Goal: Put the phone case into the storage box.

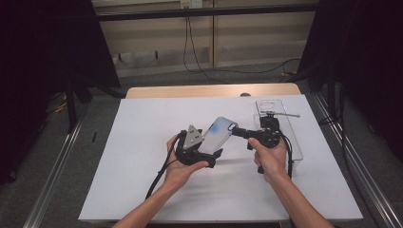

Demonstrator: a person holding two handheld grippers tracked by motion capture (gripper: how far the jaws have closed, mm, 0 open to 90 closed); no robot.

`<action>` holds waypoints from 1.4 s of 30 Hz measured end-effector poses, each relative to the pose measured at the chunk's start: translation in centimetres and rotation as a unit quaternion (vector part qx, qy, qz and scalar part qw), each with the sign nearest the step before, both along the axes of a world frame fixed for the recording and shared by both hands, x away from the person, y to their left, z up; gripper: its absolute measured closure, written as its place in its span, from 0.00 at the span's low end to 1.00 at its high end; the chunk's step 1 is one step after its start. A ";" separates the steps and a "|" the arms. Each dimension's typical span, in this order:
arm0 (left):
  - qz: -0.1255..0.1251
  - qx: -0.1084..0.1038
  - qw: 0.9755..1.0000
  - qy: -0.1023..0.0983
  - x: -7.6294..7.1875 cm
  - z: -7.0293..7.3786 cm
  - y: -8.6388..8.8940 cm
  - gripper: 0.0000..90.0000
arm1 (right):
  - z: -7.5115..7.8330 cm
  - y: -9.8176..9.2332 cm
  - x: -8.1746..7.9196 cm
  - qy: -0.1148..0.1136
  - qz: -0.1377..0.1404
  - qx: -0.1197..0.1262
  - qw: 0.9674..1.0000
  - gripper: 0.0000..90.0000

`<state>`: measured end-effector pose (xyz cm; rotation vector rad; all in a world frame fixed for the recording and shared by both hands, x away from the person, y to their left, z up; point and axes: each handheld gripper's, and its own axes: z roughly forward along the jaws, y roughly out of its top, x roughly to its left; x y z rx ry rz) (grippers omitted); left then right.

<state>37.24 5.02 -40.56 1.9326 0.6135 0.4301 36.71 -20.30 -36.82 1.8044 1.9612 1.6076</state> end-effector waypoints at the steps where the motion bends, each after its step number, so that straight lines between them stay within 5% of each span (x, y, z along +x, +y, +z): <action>1: 0.000 0.000 1.000 0.000 0.0 0.1 0.1 0.04 | 0.0 -0.1 0.0 -0.002 -0.002 0.000 1.000 0.96; 8: 0.014 0.003 1.000 0.004 -0.3 0.5 0.9 0.03 | 0.2 -0.8 0.0 -0.008 -0.007 -0.005 1.000 0.96; 17: 0.045 -0.037 0.998 -0.035 -1.0 0.0 2.7 0.05 | 0.3 -1.3 -0.1 -0.014 -0.012 -0.014 1.000 0.96; 42: 0.072 -0.087 0.992 -0.058 -2.3 -0.3 8.3 0.03 | 0.7 -2.3 -0.2 -0.024 -0.022 -0.026 0.999 0.96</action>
